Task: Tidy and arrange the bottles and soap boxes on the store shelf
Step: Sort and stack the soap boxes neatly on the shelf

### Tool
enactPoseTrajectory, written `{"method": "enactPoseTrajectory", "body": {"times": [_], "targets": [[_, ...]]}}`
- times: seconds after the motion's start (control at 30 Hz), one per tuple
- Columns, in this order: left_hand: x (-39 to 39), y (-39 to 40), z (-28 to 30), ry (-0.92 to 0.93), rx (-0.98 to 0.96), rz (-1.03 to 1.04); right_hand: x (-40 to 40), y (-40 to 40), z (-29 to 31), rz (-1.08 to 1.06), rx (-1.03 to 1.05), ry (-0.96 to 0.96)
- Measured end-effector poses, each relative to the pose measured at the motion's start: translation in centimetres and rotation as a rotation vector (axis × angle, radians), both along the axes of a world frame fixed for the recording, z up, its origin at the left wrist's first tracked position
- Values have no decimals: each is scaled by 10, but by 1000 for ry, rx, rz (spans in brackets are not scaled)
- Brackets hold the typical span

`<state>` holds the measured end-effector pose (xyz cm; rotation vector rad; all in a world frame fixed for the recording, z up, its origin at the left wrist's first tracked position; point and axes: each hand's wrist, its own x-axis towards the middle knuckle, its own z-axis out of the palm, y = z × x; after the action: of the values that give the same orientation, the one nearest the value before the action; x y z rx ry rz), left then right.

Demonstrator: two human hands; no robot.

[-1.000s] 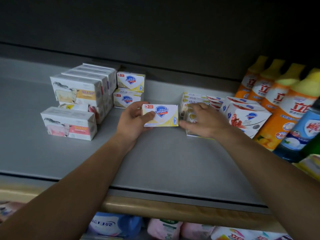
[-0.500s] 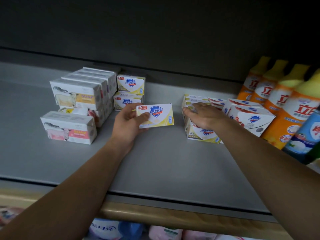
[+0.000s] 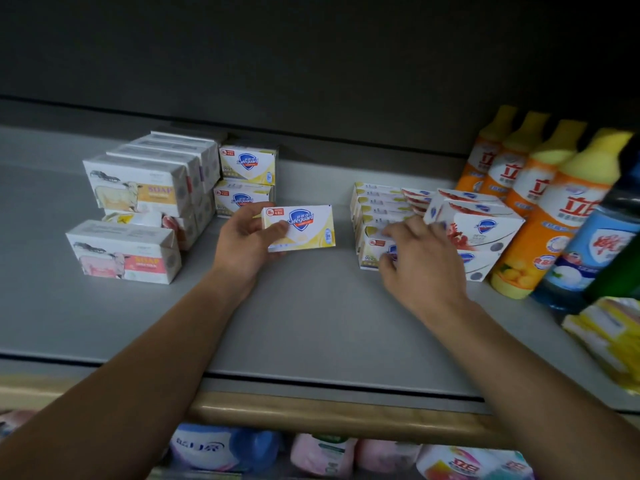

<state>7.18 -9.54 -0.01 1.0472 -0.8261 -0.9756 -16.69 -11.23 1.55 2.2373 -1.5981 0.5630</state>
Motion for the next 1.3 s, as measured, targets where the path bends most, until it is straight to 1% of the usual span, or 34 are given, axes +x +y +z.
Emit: {"method": "enactPoseTrajectory", "body": {"times": [0.07,0.1,0.33,0.4,0.5,0.63,0.77,0.9,1.03,1.1,1.3], "targets": [[-2,2,1,-18,-3,2,-8,8,-11,-20,101,21],[-3,3,1,-22,-7,3,-11,9,-15,-20,118,29],[-9,5,3,12,-17,35,-12,13,-25,-40,101,38],[-10,2,8,-1,-18,25,-14,14,-25,-11,112,6],[-15,-10,22,-71,-43,-19,-18,14,-24,31,116,-70],[-41,-44,44,-108,-83,2,-19,13,-24,46,128,-119],[-72,-85,47,-278,-88,10,-19,12,-26,55,114,-153],[-85,-118,34,-641,-80,84,-18,12,-28,54,70,-170],[-86,-138,34,-890,-62,115,-16,11,-30,57,37,-212],[-89,-142,36,-938,-59,117,-16,10,-30,55,38,-207],[-94,-148,39,-985,-35,98,-17,11,-30,59,44,-211]]}}
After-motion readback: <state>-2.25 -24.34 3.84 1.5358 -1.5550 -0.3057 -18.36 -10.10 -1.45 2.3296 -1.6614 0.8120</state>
